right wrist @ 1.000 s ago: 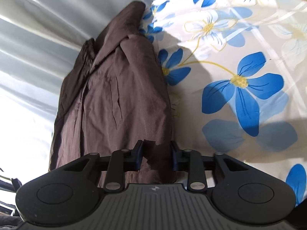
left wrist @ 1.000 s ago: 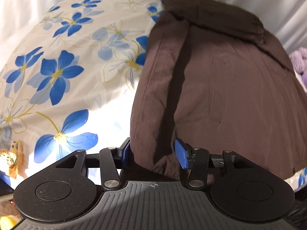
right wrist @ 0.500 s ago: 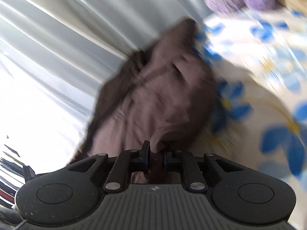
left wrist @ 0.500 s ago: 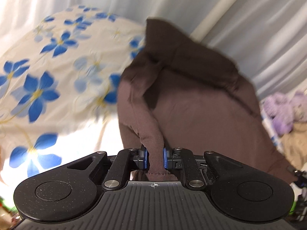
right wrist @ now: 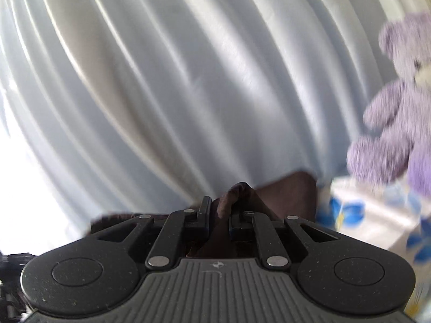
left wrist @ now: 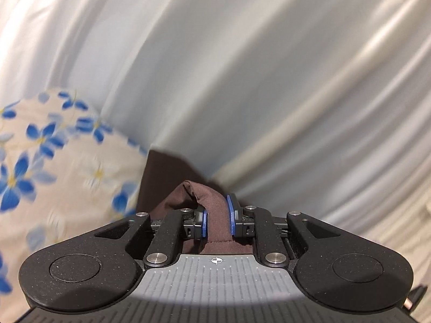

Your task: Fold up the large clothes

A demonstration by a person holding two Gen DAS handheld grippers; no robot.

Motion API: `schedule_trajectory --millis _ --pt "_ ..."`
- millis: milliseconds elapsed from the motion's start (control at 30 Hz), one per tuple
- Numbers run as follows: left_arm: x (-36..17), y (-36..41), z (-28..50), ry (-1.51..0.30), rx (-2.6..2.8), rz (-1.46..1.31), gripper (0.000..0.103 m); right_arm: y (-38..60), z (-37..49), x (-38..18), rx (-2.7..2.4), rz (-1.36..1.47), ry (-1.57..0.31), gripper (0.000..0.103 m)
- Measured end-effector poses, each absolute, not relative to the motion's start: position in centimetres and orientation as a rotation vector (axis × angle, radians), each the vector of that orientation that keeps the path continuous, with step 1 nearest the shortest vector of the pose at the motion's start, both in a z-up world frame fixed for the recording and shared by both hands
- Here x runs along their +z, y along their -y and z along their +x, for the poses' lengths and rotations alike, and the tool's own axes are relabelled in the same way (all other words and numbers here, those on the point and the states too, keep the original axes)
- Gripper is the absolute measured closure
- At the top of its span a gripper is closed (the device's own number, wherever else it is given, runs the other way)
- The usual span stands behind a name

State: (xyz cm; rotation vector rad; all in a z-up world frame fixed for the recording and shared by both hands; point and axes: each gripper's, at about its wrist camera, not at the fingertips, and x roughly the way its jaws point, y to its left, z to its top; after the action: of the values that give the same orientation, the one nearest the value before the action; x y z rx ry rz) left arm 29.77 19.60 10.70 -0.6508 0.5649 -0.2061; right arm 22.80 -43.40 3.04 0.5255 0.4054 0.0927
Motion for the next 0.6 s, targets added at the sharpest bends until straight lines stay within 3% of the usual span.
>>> schedule_trajectory --millis 200,333,400,467,567,600 --pt "9.3 -18.0 41.1 -0.488 -0.096 -0.66 0.084 44.0 32.6 2.2 -0.126 0.516 -0.352 0.092" --pt "4.5 -15.3 47.4 -0.546 -0.008 -0.611 0.082 42.5 38.8 -2.5 -0.235 0.454 -0.418 0.092" --pt "1.6 -14.6 49.3 -0.588 0.021 -0.593 0.076 42.4 40.7 -5.0 -0.254 0.457 -0.461 0.092" --pt "-0.8 -14.4 50.2 -0.637 0.046 -0.583 0.074 42.5 41.8 -6.7 -0.238 0.466 -0.494 0.087" --pt "-2.6 -15.9 49.5 -0.673 0.008 -0.61 0.07 42.8 41.8 -6.7 -0.221 0.441 -0.505 0.056" --pt "-2.6 -16.9 49.0 -0.666 -0.006 -0.636 0.065 42.8 40.8 -6.0 -0.25 0.414 -0.455 0.031"
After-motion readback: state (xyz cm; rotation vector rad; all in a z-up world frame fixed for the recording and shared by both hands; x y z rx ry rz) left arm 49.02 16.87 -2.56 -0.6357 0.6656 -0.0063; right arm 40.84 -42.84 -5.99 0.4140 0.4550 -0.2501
